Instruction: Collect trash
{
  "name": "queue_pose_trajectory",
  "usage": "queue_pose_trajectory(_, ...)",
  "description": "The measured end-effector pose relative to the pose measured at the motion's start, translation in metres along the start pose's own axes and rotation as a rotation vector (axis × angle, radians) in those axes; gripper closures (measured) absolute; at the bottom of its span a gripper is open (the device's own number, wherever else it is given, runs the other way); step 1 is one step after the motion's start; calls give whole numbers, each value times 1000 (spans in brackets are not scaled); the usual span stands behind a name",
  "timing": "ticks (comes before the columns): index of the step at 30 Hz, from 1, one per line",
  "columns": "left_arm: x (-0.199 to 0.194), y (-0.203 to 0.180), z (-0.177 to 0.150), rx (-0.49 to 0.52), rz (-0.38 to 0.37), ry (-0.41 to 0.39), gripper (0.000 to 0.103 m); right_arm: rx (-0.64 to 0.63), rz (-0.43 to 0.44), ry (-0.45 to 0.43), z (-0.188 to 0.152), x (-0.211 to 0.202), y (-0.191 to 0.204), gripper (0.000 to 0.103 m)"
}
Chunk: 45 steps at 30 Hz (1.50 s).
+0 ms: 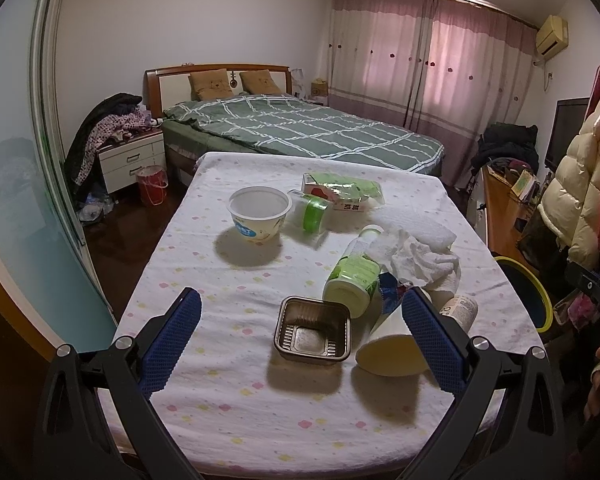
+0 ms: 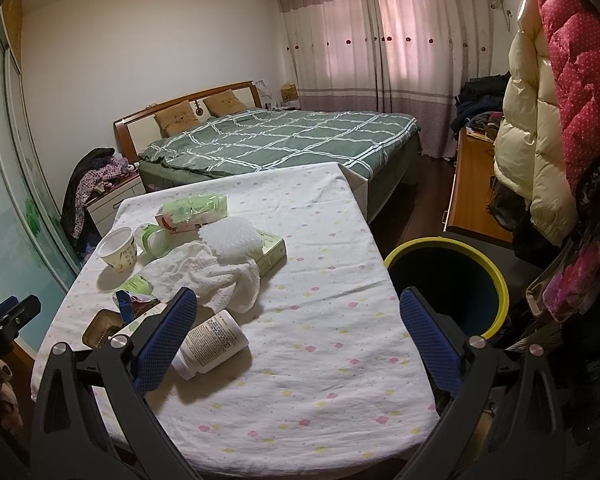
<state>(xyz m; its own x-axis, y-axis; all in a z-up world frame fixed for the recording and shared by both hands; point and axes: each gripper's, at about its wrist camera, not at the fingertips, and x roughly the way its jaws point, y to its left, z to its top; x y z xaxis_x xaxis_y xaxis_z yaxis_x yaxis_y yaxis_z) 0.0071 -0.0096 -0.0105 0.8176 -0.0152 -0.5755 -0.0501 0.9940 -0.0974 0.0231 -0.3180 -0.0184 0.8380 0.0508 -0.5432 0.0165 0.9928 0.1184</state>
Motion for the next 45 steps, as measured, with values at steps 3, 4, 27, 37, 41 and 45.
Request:
queue_pose_trajectory(3, 1, 0, 0, 1, 0, 1, 4, 0, 4, 0, 0, 0, 0, 6)
queue_pose_trajectory(4, 1, -1, 0, 1, 0, 2, 4, 0, 2, 0, 0, 1, 0, 6)
queue_pose_trajectory(27, 2, -1, 0, 1, -1, 4, 4, 2, 3, 3, 0, 2, 0, 6)
queue_pose_trajectory(37, 4, -2, -3, 0, -3, 8, 4, 1, 3, 2, 0, 2, 0, 6)
queue_pose_trajectory(41, 4, -1, -3, 0, -2, 8, 4, 0, 4, 2, 0, 2, 0, 6)
queue_pose_trajectory(45, 5, -1, -4, 0, -2, 10, 4, 3, 4, 3, 0, 3, 0, 6)
